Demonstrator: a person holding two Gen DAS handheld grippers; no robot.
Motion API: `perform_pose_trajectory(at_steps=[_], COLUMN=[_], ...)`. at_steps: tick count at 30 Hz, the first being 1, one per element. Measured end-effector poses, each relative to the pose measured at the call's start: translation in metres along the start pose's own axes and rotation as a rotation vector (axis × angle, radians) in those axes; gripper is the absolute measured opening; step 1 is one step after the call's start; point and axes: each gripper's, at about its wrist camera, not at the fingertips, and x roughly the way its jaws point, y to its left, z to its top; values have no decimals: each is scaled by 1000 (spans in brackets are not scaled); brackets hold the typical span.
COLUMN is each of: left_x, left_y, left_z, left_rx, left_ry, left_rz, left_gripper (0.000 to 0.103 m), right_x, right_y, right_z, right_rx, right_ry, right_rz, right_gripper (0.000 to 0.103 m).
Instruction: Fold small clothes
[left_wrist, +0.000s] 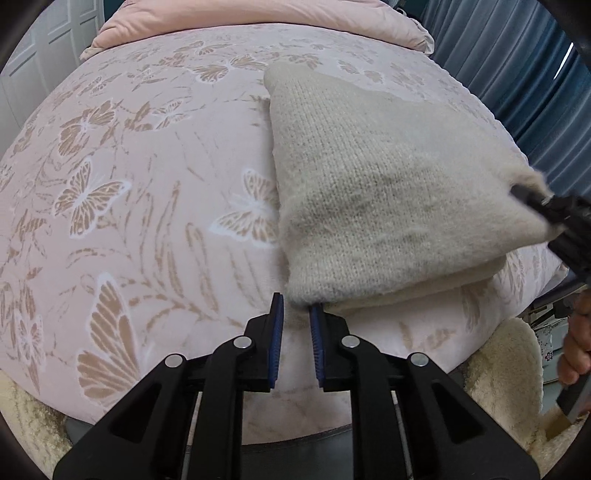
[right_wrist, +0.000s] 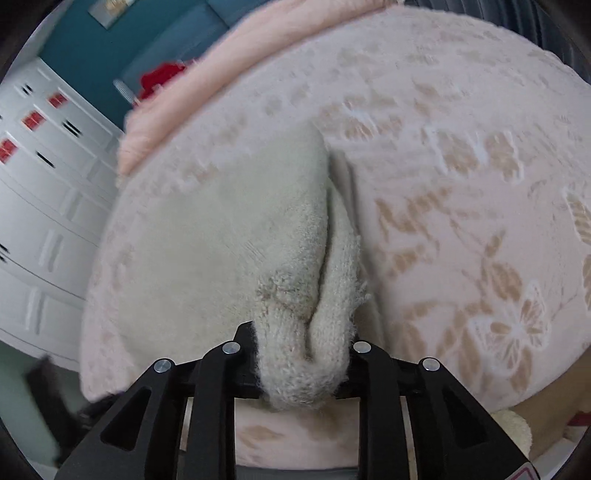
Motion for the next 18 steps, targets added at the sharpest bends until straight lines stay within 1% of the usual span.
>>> perform_pose_trajectory(at_steps=[1, 2, 3, 4, 5, 6, 7, 8, 9, 10, 11, 13, 14, 15, 16, 17, 18], left_x=[-1, -3, -5, -8, -11, -14, -17, -21, -23, -26, -29, -35, -39, -43, -47, -50, -53], left_y=[-2, -4, -5, -6, -6, -6, -5, -5, -6, -7, -8, -8, -8, -7, -6, -5, -4], left_z=[-1, -1, -2, -3, -4, -5, -6, -7, -7, -8, -9, -10, -10, -10, -11, -11, -12], left_rx=[7, 13, 17, 21, 24, 23, 21, 24, 31, 40, 45, 42, 38, 34, 34, 36, 41], left_ry=[7, 15, 20, 20, 20, 21, 17, 8, 2, -3, -7, -13, -14, -17, -19, -20, -21], left_rz=[6, 4, 5, 8, 16, 23, 25, 30, 42, 54, 64, 85, 94, 99, 108, 120, 132], left_gripper=[15, 15, 15, 15, 21, 35, 40, 48, 53, 55, 58, 65, 70, 75, 77, 81, 83], right_x=[2, -8, -21, -36, -51, -67, -81, -93, -102, -107, -106, -88, -71, -50, -20, 18, 56], right_y=[-8, -11, -10, -7, -1, 7, 19, 34, 50, 68, 89, 124, 135, 142, 147, 150, 149], right_z=[-5, -7, -8, -7, -7, -6, -4, -1, 2, 5, 7, 6, 5, 2, -2, -11, -24], right_rx=[42, 75, 87, 89, 81, 63, 31, -14, -54, -101, -162, -258, -276, -281, -273, -265, -259], right_ry=[1, -25, -51, -92, -145, -196, -243, -282, -307, -316, -304, -253, -214, -156, -71, 57, 178], right_rz=[33, 69, 74, 39, -11, -62, -92, -77, -41, -8, 20, 83, 108, 129, 141, 141, 116], right_gripper=[23, 27, 30, 37, 43, 43, 43, 42, 42, 41, 40, 37, 37, 37, 37, 37, 37])
